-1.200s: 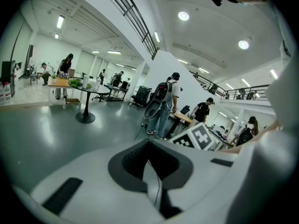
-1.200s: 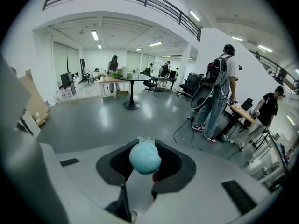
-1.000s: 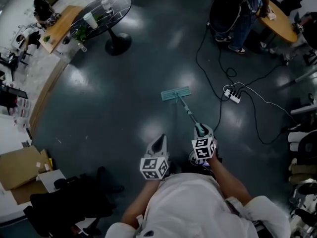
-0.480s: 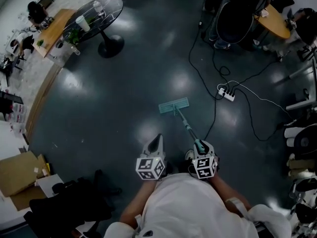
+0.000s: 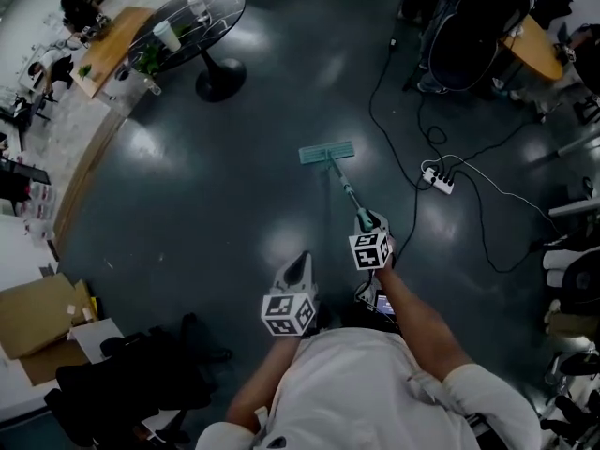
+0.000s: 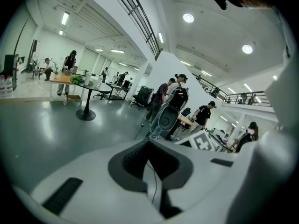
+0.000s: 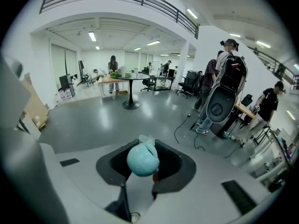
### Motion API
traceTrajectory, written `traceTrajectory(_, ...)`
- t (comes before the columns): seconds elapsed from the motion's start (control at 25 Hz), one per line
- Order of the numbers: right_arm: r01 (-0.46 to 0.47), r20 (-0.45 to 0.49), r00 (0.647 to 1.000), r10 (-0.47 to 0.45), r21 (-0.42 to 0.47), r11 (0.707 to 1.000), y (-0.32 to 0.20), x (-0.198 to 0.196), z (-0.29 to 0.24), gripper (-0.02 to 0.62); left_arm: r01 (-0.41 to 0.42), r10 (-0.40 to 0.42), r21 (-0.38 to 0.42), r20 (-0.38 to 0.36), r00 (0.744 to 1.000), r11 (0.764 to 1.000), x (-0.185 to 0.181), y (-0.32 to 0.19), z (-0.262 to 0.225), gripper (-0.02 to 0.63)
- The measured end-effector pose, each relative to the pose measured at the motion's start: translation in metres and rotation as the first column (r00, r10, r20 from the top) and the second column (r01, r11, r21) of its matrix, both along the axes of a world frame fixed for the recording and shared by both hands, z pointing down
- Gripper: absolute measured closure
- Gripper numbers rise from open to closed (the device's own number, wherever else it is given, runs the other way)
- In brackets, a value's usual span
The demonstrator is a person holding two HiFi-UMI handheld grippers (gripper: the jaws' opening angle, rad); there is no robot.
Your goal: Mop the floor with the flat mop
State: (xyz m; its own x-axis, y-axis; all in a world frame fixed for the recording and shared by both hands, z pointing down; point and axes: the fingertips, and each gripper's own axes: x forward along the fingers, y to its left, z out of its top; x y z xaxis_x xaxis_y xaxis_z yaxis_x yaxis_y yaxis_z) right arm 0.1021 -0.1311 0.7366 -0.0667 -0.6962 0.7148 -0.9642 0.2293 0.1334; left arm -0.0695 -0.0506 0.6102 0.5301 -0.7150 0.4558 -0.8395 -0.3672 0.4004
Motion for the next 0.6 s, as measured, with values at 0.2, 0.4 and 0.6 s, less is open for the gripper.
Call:
traceTrajectory(0.2, -0.027, 0.005, 1.000, 0.028, -0.033, 0.999, -0.045, -0.002, 0.001, 0.485, 0.004, -0.004, -0.006, 0.005, 1.000, 1.000, -0.003, 0.000, 0.002, 0.600)
traceTrajectory(0.4, -0.003, -0.002, 1.000, 0.003, -0.060, 0.998, -0.001, 0.002, -0.005, 0.485, -0.007, 0.007, 0.004, 0.001, 1.000, 1.000, -0.007, 0.006, -0.006, 0.601)
traceTrajectory(0.6, 0.035, 0.002, 0.999, -0.035, -0.082, 0.996, 0.101, 0.005, -0.052, 0.485, -0.036, 0.037, 0.029, -0.020, 0.999, 0.999, -0.003, 0.017, -0.023, 0.601)
